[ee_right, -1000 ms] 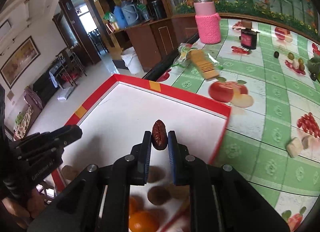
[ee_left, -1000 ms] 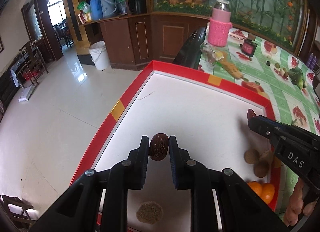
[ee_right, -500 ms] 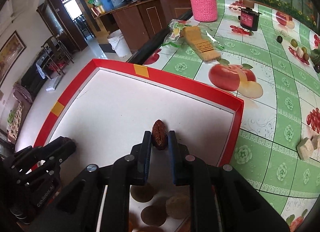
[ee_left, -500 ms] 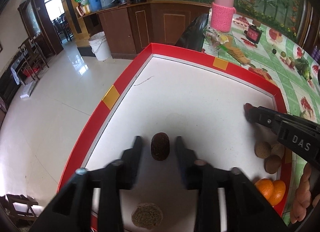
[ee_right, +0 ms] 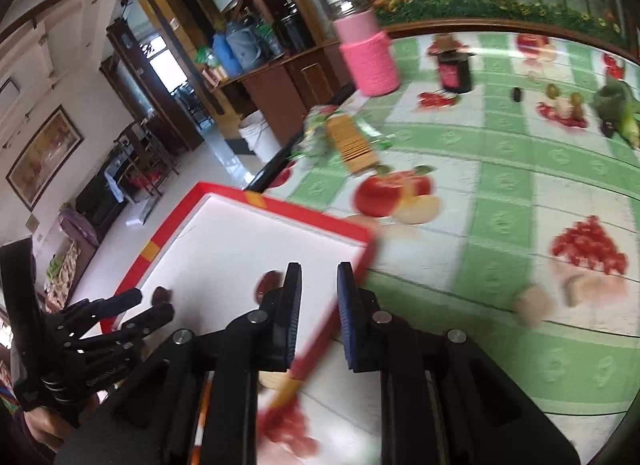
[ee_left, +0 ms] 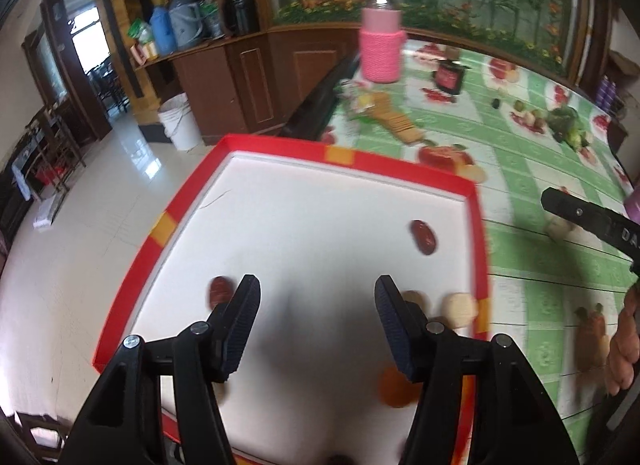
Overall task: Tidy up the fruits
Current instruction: 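Open both grippers to drop the dates into the tray, then move both grippers back over the beige cubes on the table, then grasp a beige cube with the left gripper while the right grasps another cube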
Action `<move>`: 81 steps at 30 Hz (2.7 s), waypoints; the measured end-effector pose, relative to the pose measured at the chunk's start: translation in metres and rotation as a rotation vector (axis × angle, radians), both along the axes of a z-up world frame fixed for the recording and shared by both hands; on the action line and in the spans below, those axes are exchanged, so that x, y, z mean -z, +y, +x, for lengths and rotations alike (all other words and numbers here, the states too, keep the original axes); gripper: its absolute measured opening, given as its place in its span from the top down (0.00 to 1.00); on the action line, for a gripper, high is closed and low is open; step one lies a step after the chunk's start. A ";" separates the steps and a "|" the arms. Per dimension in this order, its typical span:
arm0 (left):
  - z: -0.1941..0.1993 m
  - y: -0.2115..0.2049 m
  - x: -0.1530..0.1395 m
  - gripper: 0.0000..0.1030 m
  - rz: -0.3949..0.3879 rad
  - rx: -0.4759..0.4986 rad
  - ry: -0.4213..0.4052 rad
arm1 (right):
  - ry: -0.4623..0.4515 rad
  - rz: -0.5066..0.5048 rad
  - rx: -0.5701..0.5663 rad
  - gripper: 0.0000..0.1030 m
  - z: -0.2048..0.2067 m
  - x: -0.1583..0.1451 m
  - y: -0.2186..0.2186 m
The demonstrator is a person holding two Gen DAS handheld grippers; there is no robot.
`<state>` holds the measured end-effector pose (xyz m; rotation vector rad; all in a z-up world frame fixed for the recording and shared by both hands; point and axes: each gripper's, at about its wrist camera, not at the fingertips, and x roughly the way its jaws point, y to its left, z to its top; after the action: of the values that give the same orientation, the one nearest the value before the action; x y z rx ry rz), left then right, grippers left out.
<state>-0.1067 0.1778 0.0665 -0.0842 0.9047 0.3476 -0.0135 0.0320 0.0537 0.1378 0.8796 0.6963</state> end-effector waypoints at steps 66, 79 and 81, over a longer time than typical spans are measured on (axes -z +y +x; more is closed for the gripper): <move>0.103 -0.176 0.025 0.38 -0.056 0.352 0.068 | 0.062 -0.052 0.309 0.83 0.069 0.019 -0.152; 0.132 -0.186 0.047 0.72 -0.121 0.396 0.098 | 0.083 -0.042 0.341 0.83 0.073 0.021 -0.158; 0.132 -0.187 0.046 0.72 -0.137 0.403 0.087 | 0.082 -0.045 0.343 0.83 0.073 0.021 -0.157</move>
<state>0.0258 -0.0088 0.0203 -0.0108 1.0066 -0.0867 0.0598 -0.1250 0.0326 0.2715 0.9213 0.3529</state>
